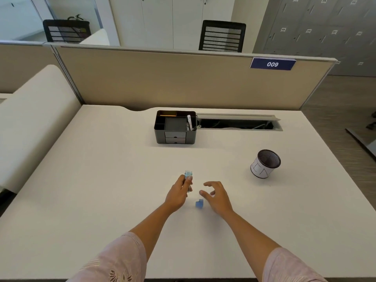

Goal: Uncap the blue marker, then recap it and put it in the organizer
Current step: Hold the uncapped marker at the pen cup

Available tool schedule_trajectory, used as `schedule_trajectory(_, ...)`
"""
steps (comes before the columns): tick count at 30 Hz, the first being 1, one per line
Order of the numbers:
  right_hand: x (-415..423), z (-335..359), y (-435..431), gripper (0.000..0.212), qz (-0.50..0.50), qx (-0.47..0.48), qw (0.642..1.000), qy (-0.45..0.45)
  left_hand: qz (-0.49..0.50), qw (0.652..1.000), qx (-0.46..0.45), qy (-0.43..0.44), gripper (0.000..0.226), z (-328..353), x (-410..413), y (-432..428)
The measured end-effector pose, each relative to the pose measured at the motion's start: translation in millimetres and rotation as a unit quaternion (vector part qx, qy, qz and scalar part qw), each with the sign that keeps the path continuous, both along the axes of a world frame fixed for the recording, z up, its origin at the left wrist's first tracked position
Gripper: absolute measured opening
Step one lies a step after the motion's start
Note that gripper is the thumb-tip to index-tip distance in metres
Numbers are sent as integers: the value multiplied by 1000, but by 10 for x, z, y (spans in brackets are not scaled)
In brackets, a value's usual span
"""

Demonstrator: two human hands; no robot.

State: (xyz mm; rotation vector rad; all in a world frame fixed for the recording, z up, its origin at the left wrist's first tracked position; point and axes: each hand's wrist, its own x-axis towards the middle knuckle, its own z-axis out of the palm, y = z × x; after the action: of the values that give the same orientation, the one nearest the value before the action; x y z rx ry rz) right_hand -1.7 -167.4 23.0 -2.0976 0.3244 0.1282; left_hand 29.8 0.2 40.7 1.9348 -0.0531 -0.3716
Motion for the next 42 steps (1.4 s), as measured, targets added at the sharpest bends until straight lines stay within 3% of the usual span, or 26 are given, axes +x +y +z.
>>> schedule_trajectory(5,80,229,-21,17,-69,102,992,16,-12,999,-37,-12,36,118,82,-209)
schedule_trajectory(8,167,526,-27,35,-89,206,970,92,-25,997,-58,-37,39,309,177,-432)
schedule_trajectory(11,249,756,-152,45,-105,333,929,124,-32,992,-97,-67,39,544,284,-686)
schedule_trajectory(15,311,975,-501,38,-137,494,852,101,-61,985,-139,-81,40,774,393,-1052)
schedule_trajectory(20,340,1153,-1022,26,-161,537,826,56,-129,977,-148,-89,43,918,482,-1499)
schedule_trajectory(23,333,1234,-1356,22,-201,541,816,29,-175,975,-85,-108,50,937,571,-1740)
schedule_trajectory(26,325,1282,-1697,25,-270,504,821,-14,-222,967,21,-119,56,831,644,-1886)
schedule_trajectory(30,342,1233,-2145,21,-379,421,821,-76,-303,925,156,-166,57,631,696,-2001)
schedule_trajectory(34,358,1107,-2439,16,-442,202,871,-75,-368,870,265,-193,58,500,737,-2151)
schedule_trajectory(38,319,1031,-2482,19,-356,-12,930,-95,-417,820,334,-205,64,467,757,-2264)
schedule_trajectory(42,347,1031,-2405,19,-242,-114,956,-121,-445,773,389,-230,68,487,796,-2362)
